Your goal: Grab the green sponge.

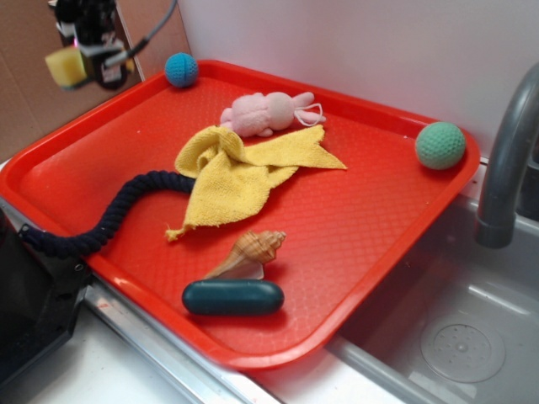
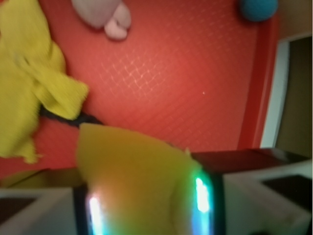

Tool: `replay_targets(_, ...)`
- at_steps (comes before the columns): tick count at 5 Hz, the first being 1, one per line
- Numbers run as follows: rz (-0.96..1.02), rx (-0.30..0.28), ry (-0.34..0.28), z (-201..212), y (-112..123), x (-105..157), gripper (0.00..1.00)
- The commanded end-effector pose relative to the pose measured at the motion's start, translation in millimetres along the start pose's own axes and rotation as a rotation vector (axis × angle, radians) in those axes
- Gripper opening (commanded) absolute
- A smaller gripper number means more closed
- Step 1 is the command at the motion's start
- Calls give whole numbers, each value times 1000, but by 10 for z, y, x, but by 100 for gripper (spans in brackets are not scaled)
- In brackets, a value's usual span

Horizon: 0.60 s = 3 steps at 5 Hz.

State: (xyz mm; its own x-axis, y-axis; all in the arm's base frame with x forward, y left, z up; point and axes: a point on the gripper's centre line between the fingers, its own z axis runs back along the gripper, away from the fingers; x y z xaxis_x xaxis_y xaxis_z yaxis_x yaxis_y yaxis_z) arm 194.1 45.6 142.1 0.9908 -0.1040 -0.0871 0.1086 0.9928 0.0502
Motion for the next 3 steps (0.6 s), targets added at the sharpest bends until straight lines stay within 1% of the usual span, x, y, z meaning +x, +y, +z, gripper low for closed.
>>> replay_targets(1, 0, -41, -184, 703, -153, 60, 0)
replay_targets(2, 1, -45, -205, 807, -161, 71, 0)
replay_targets(3, -24, -11, -184, 790, -164, 81, 0)
